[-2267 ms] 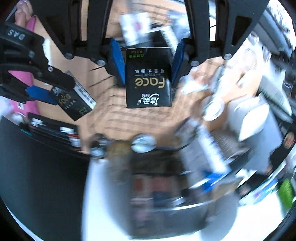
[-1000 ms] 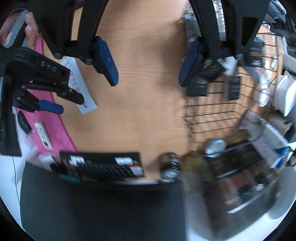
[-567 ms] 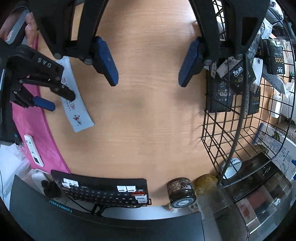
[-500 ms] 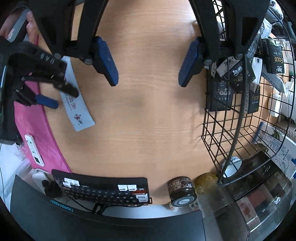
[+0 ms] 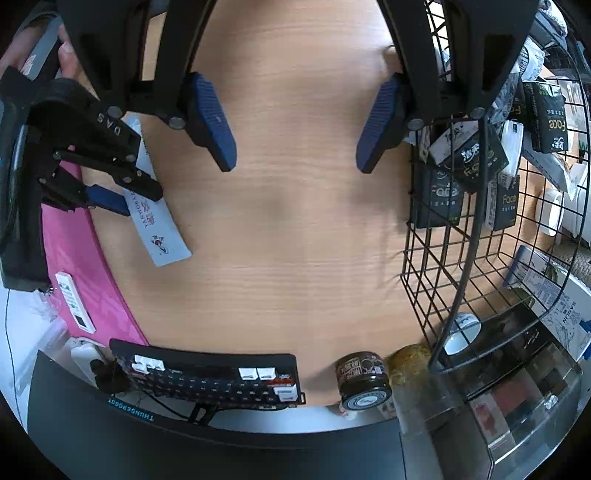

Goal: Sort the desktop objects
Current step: 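Grasp the long white powder packet with the right gripper, then carry the white packet over the wire basket and open the right gripper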

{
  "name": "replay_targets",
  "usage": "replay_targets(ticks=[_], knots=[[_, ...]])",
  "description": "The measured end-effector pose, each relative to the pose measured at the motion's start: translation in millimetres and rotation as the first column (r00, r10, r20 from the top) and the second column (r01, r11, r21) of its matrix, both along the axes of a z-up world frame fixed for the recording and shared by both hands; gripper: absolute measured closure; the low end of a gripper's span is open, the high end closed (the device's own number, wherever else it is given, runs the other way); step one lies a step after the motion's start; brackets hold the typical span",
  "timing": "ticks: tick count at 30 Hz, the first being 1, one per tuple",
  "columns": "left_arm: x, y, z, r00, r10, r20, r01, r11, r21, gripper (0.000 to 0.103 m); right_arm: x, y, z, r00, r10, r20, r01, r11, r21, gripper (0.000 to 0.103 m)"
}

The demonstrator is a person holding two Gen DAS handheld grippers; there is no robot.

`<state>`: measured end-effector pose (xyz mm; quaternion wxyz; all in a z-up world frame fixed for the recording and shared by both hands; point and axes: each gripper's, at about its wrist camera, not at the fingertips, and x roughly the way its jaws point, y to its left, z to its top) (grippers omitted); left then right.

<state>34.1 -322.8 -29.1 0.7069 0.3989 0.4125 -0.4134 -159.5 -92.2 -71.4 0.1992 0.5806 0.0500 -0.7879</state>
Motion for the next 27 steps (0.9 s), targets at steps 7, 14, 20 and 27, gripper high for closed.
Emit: replay_targets(ticks=[7,14,20,27], knots=[[-7.4,2.5,24.1,0.999,-0.044,-0.003,0.044,0.998,-0.054,0.031,-4.3,5.0,18.5,1.0,-0.021,0.003,0.021,0.999,-0.044,0.066],[6.9,27.8,79.0,0.999,-0.014,0.052,0.023,0.986,-0.166,0.031,-5.2,-23.4,81.2,0.995,0.038,-0.089,-0.05,0.99,-0.133,0.066],[58.2,81.5,120.8,0.984,0.148,0.095,-0.12,0.96,-0.253,0.031,15.3,-100.1,143.7,0.96,0.214,-0.182,-0.253,0.941,-0.226,0.066],[119.5,143.4,124.5,0.94,0.33,0.089,-0.298,0.918,-0.262,0.03,56.9,-187.0,155.6,0.895,0.396,-0.204,-0.439,0.864,-0.247,0.066]])
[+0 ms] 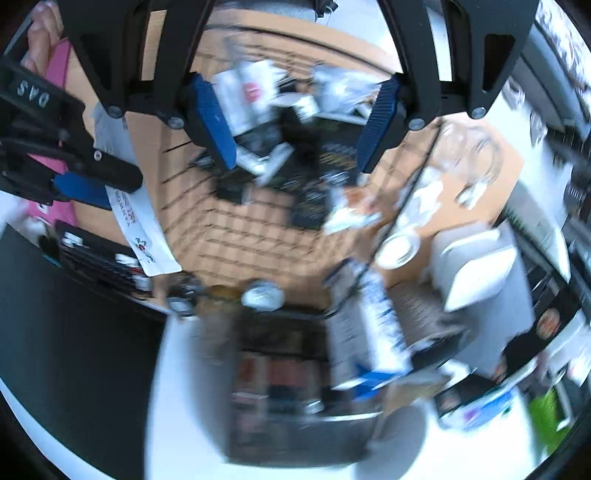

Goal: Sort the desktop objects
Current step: 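Carry the white packet over the wire basket and open the right gripper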

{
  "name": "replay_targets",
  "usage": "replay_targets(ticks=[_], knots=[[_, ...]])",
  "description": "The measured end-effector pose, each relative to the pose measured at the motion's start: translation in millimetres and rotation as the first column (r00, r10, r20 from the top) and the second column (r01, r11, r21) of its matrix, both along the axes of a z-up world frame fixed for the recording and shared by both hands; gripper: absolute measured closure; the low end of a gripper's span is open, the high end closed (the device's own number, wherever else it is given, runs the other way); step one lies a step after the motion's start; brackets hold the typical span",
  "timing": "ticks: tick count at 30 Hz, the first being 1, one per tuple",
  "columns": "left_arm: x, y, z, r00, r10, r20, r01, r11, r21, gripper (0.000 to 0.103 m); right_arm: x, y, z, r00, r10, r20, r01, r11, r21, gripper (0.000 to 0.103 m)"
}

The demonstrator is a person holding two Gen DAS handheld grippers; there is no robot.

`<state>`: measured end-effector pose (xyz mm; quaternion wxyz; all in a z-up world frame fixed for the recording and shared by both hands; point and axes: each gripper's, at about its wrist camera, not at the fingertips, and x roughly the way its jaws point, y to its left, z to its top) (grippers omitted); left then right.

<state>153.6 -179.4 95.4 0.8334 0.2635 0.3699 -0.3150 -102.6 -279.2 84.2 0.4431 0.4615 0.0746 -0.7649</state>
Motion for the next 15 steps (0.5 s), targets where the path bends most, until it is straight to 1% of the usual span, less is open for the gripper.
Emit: replay_targets(ticks=[2,4,8,15], knots=[[11.3,12.7,-5.0,1.0,0.028,-0.011,-0.027,1.0,0.007,0.03,9.2,-21.8,-10.2,0.999,0.046,0.014,-0.046,0.999,0.015,0.066],[19.3,19.8,-9.6,0.999,0.048,-0.02,-0.047,0.999,0.019,0.03,14.7,-35.2,-19.5,0.997,0.069,0.033,-0.07,0.997,0.029,0.066],[28.4,37.2,-15.6,0.996,0.079,-0.034,-0.078,0.997,0.028,0.03,19.9,-49.2,-32.8,0.996,0.076,0.036,-0.078,0.995,0.057,0.066],[34.8,49.9,-17.5,0.995,0.085,-0.05,-0.084,0.996,0.021,0.03,26.0,-68.4,-43.0,0.994,0.095,0.046,-0.098,0.992,0.079,0.066]])
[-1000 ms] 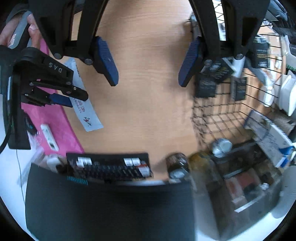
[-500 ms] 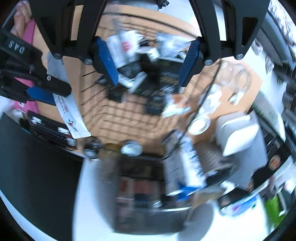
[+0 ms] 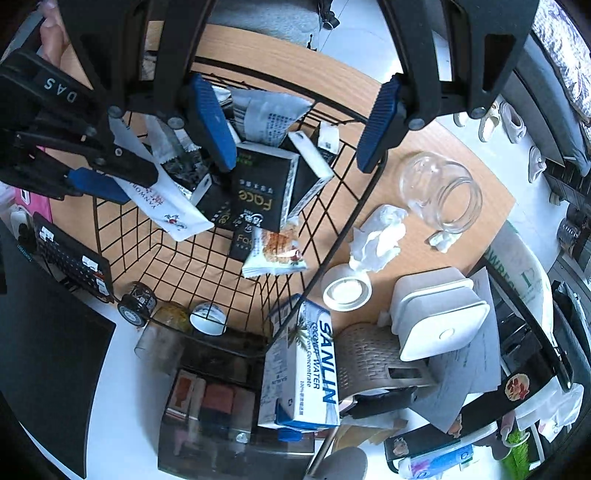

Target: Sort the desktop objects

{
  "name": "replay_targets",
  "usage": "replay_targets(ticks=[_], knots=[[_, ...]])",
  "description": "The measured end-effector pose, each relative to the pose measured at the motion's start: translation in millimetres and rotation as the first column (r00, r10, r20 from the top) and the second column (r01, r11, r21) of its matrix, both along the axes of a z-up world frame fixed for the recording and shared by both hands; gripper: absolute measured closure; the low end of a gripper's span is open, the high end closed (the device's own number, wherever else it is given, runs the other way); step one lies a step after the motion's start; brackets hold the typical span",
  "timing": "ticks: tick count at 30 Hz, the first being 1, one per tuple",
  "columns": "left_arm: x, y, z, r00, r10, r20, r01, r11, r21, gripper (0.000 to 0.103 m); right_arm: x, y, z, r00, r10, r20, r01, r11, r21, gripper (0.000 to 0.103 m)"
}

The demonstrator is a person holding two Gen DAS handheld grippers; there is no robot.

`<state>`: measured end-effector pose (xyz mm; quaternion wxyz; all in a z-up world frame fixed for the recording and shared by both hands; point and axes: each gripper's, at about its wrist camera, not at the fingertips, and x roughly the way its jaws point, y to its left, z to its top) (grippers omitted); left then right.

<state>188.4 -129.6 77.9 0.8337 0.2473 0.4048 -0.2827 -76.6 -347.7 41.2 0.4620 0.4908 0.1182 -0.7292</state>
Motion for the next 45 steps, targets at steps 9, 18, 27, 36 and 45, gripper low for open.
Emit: replay_targets(ticks=[9,18,27,36,45], knots=[[0.4,-1.3,-1.2,1.0,-0.015,-0.005,0.015,1.0,-0.001,0.03,0.4,0.7,3.9,0.999,-0.013,-0.032,0.012,1.0,-0.011,0.063],[-8.7,0.0,1.0,1.0,-0.018,-0.002,0.018,1.0,-0.002,0.03,-3.7,18.0,13.5,0.999,-0.045,-0.018,0.044,0.998,-0.05,0.061],[-33.7,16.1,4.4,1.0,-0.009,0.018,0.009,1.0,-0.008,0.03,15.0,43.9,25.7,0.997,-0.049,-0.059,0.044,0.996,-0.077,0.056],[-67.0,40.9,-3.5,0.997,-0.027,0.075,0.03,0.999,-0.029,0.026,51.2,80.9,9.1,0.988,-0.087,-0.129,0.077,0.994,-0.079,0.047],[-91.3,47.1,-29.5,0.992,-0.067,0.11,0.07,0.997,-0.026,0.024,66.0,125.4,-10.8,0.981,-0.164,-0.105,0.144,0.975,-0.172,0.036]])
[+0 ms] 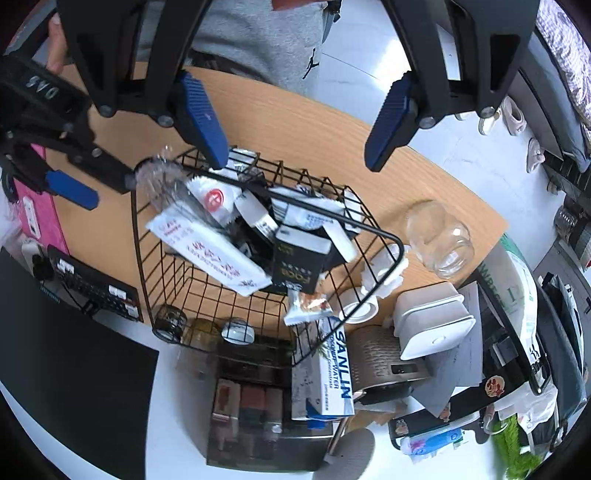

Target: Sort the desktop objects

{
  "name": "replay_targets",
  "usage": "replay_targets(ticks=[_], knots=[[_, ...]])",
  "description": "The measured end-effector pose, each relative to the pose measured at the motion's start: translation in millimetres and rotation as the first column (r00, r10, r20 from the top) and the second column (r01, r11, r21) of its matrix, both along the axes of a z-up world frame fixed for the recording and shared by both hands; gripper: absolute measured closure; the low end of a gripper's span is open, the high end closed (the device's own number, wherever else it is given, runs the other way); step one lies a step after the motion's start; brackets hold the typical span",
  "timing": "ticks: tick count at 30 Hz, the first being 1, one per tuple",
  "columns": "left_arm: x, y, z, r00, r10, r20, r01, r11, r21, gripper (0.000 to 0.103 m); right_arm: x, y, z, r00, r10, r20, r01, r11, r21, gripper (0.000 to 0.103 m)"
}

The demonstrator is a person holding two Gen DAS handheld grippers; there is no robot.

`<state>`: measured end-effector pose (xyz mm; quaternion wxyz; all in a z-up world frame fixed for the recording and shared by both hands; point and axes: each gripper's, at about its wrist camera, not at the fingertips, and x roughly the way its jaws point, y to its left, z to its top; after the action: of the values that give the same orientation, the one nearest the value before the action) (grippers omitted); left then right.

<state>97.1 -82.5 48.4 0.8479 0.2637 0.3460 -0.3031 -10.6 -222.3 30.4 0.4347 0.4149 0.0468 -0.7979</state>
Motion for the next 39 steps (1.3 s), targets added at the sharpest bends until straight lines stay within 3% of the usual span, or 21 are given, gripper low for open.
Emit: replay_targets(ticks=[2,16,39], knots=[[-2.6,1.0,-2.6,1.0,0.0,0.002,0.0,1.0,-0.002,0.024,1.0,8.3,1.6,1.0,-0.016,-0.01,0.016,0.999,-0.03,0.036],[-24.4,15.4,3.5,0.999,-0.025,0.025,0.025,1.0,-0.007,0.024,32.2,27.4,4.7,1.0,0.002,-0.029,-0.002,1.0,-0.001,0.036],[-36.0,13.5,6.2,0.998,-0.052,0.036,0.052,0.999,0.0,0.024,36.4,37.3,2.9,1.0,0.013,-0.014,-0.013,1.0,0.001,0.036]])
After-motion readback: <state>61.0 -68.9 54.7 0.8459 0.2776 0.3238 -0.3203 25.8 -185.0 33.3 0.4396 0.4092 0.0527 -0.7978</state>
